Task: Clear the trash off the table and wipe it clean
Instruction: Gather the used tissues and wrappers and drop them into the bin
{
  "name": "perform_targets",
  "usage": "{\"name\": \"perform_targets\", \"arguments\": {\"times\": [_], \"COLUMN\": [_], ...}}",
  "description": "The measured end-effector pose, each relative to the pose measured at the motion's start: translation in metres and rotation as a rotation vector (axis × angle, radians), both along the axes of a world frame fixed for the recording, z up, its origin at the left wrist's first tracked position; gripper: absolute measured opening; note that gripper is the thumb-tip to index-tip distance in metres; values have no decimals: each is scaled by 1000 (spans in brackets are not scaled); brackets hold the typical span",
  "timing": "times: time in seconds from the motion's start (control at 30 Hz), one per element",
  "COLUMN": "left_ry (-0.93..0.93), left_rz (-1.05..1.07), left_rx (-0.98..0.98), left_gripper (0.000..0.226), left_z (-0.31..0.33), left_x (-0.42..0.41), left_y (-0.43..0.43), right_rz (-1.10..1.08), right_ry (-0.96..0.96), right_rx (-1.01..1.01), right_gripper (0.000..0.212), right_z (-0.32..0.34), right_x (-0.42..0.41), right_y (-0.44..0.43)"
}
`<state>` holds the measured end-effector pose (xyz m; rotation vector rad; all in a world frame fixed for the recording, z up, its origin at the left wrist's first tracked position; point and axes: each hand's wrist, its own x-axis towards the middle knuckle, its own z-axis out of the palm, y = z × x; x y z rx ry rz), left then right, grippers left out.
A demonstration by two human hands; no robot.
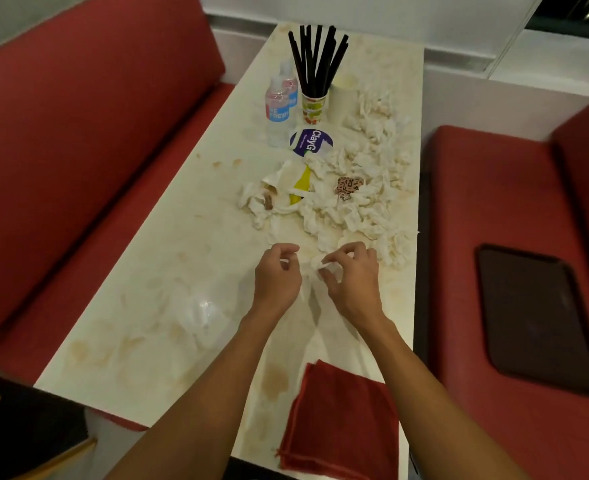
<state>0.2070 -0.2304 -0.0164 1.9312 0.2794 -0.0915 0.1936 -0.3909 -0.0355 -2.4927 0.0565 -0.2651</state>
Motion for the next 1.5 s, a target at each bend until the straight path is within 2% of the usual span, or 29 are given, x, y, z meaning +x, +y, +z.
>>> {"name": "perform_targets", "arguments": {"times": [0.1,0.23,0.37,0.43,0.63,0.77,0.83,0.97,1.1,1.17,1.27,1.4,1.5], "left_ry": [57,162,165,204,255,261,241,214,232,233,223,232,270], "left_rz": [2,-79,-11,39,144,203,274,336,359,353,342,319,283], "left_rx": [-102,-286,-512,-571,-578,-568,-566,-476,-502,-489,-485,-480,-452], "left_gripper": [23,51,35,37,34,28,26,30,33,33,32,27,33], "left_z": [4,19,29,30,18,15,11,3,1,1,1,2,3], "left_x": [-1,-5,-14,-20,-26,-30,-26,-18,-15,-16,-18,-18,-19], "left_y": [-3,-9,-15,-19,-19,-18,-15,-7,-4,-3,-3,-3,-8], "right_rz": [16,46,28,11,-208,-135,-85,-166,-80,-12,29,-84,-127], "right_ry": [-12,14,51,43,55,66,77,0,140,151,74,100,114], "right_rx": [236,450,539,565,797,602,536,493,129,45,121,452,657], "right_gripper": [18,15,13,15,32,17,21,36,55,44,17,12,15], "right_z": [11,29,36,35,38,31,29,26,15,11,11,26,42], "right_x": [-21,-39,-50,-54,-61,-63,-65,-65,-51,-44,-41,-49,-56], "right_y": [4,16,27,32,48,50,44,22,2,-1,3,15,31]}}
